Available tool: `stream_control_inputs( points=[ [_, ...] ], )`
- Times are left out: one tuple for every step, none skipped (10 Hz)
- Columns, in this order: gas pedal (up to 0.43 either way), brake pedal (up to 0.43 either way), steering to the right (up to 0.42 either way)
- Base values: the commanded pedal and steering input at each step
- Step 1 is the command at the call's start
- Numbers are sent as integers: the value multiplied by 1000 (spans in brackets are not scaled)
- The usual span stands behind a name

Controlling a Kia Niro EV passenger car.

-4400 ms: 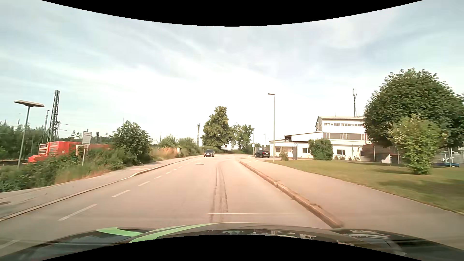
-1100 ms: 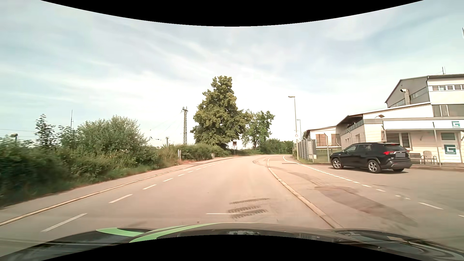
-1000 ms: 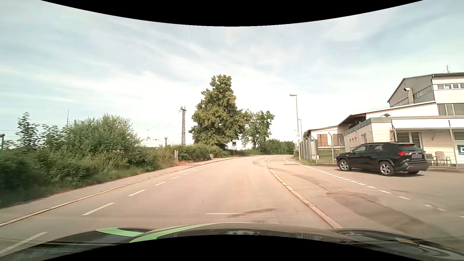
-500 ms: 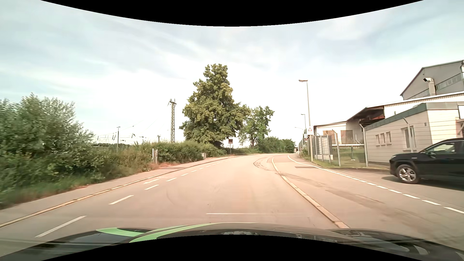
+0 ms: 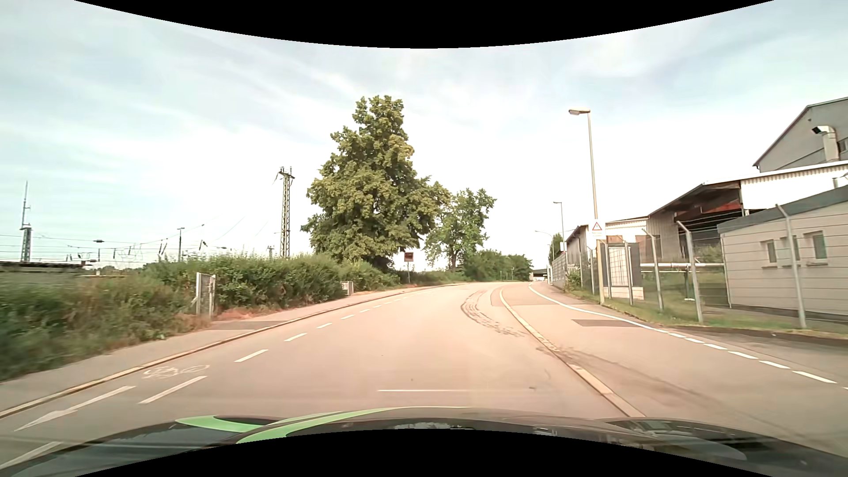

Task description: Follow the waypoints while adhering to traffic rules and regulations

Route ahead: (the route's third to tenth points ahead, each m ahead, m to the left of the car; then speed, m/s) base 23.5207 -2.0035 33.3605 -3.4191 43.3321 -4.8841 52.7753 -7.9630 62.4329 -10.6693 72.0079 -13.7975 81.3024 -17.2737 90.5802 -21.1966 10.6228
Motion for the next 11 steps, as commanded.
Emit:
stream_control_inputs(
  points=[
    [157, 0, 38],
    [157, 0, 38],
    [157, 0, 39],
    [157, 0, 38],
    [157, 0, 39],
    [157, 0, 39],
    [157, 0, 39],
    [157, 0, 39],
    [157, 0, 39],
    [157, 0, 39],
    [169, 0, 38]
  ],
)
